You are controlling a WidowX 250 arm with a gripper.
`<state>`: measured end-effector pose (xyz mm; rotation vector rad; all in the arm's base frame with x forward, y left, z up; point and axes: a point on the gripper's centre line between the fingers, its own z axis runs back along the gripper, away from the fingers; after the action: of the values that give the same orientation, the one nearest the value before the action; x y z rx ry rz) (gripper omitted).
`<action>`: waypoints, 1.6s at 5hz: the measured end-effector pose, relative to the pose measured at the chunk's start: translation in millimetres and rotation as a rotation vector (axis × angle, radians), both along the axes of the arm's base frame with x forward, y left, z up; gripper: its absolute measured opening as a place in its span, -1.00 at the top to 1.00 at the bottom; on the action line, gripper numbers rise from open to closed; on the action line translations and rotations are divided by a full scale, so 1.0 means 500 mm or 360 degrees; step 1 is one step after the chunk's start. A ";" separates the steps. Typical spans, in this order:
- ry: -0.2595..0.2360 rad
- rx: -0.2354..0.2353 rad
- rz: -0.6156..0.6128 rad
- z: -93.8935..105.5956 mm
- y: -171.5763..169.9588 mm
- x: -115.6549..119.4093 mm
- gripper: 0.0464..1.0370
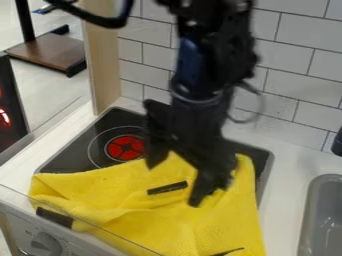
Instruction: Unfold the cloth from bottom right to top left
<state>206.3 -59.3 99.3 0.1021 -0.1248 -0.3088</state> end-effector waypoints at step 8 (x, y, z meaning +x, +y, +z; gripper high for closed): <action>0.0268 -0.0162 -0.0179 -0.144 0.060 0.071 0.32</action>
<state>241.9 -29.3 27.3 -0.0324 0.0209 -0.4209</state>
